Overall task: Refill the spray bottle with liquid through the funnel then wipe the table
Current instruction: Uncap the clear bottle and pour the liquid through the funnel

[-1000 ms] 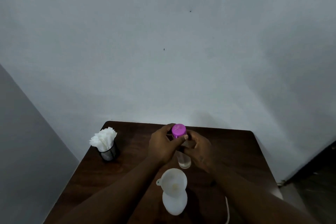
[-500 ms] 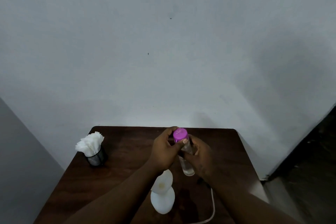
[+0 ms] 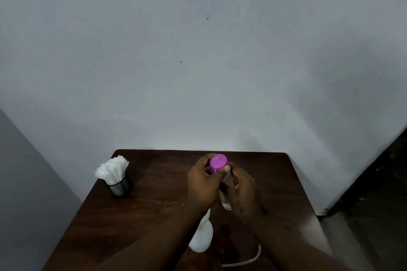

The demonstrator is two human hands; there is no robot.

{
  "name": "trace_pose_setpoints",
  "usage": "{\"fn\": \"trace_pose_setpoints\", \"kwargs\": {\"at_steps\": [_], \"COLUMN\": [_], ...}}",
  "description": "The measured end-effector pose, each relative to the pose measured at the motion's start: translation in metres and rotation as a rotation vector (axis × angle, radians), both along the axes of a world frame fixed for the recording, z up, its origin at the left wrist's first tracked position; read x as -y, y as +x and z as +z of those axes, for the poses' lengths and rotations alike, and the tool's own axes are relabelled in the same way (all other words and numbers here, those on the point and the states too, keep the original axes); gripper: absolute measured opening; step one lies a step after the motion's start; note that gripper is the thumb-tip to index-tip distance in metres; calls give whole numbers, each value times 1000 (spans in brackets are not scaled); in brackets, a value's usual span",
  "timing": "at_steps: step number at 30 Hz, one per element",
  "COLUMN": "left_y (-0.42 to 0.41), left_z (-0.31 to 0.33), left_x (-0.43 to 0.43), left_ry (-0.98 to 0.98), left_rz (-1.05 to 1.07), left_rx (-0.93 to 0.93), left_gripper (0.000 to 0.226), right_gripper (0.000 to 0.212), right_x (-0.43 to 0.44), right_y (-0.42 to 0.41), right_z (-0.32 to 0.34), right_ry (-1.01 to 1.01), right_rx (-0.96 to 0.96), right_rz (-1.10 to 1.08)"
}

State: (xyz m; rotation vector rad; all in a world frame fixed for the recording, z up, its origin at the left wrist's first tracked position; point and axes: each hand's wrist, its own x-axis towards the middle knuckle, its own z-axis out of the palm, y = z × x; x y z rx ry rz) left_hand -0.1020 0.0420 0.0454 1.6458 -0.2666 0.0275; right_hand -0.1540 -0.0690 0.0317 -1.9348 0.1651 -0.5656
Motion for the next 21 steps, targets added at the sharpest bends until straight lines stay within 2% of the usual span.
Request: {"fn": "trace_pose_setpoints", "kwargs": {"at_steps": [3, 5, 7, 10, 13, 14, 16, 21], "left_y": [-6, -6, -5, -3, 4, 6, 11, 9], "left_z": [3, 6, 11, 19, 23, 23, 22, 20], "left_x": [5, 7, 6, -2, -15, -19, -22, -15], "left_ry": [27, 79, 105, 28, -11, -32, -63, -51], "left_rz": [107, 131, 35, -276, -476, -504, -510, -410], "left_rx": [-12, -29, -50, -130, -181, -189, -204, -160], "left_gripper": [43, 53, 62, 78, 59, 54, 48, 39], "right_gripper": [12, 20, 21, 31, 20, 26, 34, 36], "right_x": [-2, -1, 3, 10, 16, 17, 19, 17], "right_y": [-1, 0, 0, -2, -5, -5, -5, -5], "right_z": [-2, -6, -9, -7, -4, -4, -5, -8], "right_ry": [37, 17, 46, 3, -26, -33, -38, -19], "right_rx": [-13, -12, -25, -16, -18, -12, -4, -3], "right_rz": [-19, -19, -3, -20, -31, -26, -32, -20]}}
